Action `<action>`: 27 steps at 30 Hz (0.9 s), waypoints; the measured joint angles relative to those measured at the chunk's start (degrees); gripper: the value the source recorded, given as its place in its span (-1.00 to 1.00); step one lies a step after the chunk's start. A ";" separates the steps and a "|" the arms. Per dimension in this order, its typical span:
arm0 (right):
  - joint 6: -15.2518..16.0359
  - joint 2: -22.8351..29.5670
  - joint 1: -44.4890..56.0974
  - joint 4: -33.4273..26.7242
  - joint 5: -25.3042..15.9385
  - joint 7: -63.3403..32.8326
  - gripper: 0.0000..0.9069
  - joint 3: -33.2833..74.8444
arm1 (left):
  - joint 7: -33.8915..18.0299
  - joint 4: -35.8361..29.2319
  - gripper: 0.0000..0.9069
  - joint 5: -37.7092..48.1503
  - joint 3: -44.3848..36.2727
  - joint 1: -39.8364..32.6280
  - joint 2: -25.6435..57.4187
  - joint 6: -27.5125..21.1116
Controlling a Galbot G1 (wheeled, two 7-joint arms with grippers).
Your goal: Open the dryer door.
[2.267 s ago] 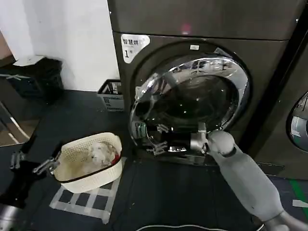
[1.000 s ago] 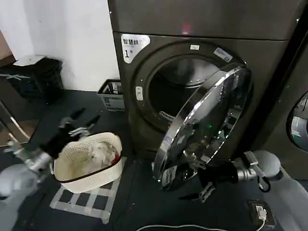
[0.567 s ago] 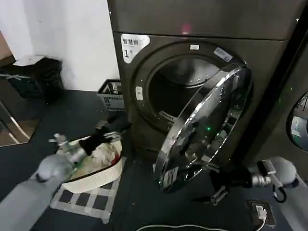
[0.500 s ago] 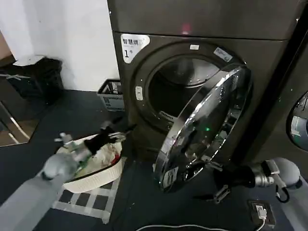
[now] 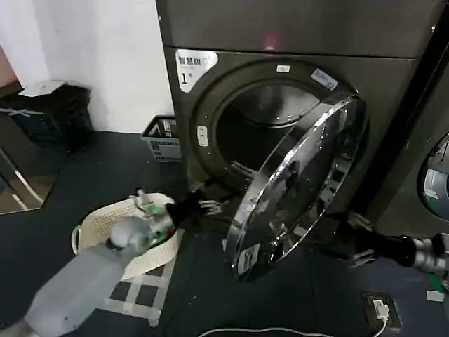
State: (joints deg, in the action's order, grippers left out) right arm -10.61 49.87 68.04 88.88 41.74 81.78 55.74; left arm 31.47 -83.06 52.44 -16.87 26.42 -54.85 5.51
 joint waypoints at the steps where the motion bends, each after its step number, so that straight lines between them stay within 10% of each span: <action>1: -0.01 0.26 0.44 -0.21 0.24 -0.89 1.00 1.43 | 0.03 0.25 1.00 -0.14 -0.76 -0.35 -0.57 0.05; 27: 5.64 2.99 11.29 0.98 -11.92 -45.08 1.00 42.15 | 1.86 2.93 1.00 -2.21 -17.73 -8.60 -9.36 3.41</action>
State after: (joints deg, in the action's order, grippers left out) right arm -4.98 52.86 79.33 89.85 29.83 36.71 97.89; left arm 33.34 -80.12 50.23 -34.61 17.82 -64.21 8.92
